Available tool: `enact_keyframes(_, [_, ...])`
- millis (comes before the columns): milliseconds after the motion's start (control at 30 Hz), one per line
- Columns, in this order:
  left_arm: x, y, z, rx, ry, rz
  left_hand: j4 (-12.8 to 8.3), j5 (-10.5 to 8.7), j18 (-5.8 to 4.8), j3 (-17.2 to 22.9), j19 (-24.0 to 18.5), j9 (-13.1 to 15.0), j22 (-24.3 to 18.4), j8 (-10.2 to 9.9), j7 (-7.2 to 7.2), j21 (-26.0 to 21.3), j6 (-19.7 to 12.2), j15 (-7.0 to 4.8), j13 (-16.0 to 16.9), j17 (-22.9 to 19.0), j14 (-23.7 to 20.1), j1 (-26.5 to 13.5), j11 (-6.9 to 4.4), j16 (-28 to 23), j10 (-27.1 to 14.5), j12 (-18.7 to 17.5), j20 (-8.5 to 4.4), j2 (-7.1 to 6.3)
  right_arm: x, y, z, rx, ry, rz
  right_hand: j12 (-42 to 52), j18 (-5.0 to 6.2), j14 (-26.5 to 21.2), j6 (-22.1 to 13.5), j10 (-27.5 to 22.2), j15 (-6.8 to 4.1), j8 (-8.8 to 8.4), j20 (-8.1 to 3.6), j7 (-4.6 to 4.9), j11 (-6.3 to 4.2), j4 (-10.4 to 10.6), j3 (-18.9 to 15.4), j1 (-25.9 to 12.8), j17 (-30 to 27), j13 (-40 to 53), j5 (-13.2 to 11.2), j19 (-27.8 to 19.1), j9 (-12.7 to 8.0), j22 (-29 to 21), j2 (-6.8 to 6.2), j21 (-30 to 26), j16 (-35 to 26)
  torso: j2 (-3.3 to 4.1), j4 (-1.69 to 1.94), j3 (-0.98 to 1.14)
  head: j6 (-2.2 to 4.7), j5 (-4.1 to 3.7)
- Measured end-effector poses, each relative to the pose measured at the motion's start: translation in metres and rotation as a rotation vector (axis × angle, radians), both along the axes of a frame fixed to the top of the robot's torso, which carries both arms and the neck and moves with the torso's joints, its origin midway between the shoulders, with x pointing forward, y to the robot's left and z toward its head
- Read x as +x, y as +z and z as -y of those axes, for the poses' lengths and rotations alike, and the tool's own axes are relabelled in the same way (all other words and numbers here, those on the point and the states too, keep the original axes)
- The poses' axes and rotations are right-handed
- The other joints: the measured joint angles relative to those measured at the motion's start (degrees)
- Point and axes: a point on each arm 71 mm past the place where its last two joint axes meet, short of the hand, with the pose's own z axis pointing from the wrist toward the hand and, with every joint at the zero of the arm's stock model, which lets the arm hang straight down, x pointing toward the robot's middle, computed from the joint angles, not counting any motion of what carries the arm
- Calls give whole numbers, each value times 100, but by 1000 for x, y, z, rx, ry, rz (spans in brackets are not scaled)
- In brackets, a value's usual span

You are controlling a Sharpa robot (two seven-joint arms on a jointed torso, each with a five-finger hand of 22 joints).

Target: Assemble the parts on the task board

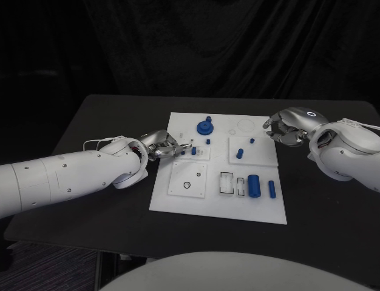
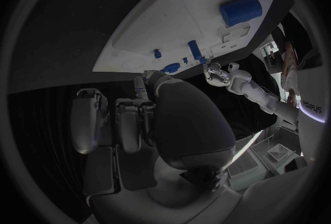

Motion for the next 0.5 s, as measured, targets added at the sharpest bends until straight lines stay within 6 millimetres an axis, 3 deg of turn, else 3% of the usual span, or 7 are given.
enact_keyframes(100, [0,0,0,0,0,0,1,0,0,-83,0,-9,0,2,0,0,0,0,0,0,0,-58,0,0,0,0,0,58,0,0,0,0,0,-1,0,0,0,0,0,0,0,0,0,0,0,0,0,0,0,0,0,-8,0,0,-23,0,0,0,1,0,1])
enact_keyframes(233, [0,0,0,-1,-1,2,2,-60,0,-305,0,-23,0,5,-1,0,1,0,0,0,0,-211,0,0,0,0,0,305,0,0,0,-1,0,-1,0,0,0,0,0,0,0,0,0,0,0,0,0,0,0,0,0,-8,0,0,-23,0,1,0,2,0,3])
enact_keyframes(300, [0,0,-1,-3,-2,4,2,-61,1,-366,0,-24,0,5,-1,0,1,0,0,0,0,-237,0,0,0,0,0,352,0,0,0,-1,0,-2,0,0,0,0,0,0,0,0,0,0,0,0,0,0,0,0,0,-8,0,0,-23,0,1,0,2,0,4])
enact_keyframes(400, [0,-1,-1,-7,-4,10,4,-106,0,-615,0,-27,0,62,-1,0,1,0,0,0,0,-509,0,0,0,0,0,710,0,0,0,-2,0,-3,0,0,0,0,0,0,0,0,0,0,0,0,0,0,0,0,0,-8,0,0,-23,0,2,0,1,0,4])
enact_keyframes(500, [-1,-1,-2,-14,-5,25,-8,-106,0,-722,3,6,0,117,5,48,6,0,0,0,0,-539,0,33,0,31,3,880,0,0,0,-2,-1,-3,0,0,0,0,0,0,0,0,0,0,0,0,0,0,0,0,0,-8,0,0,-23,0,2,0,1,0,7])
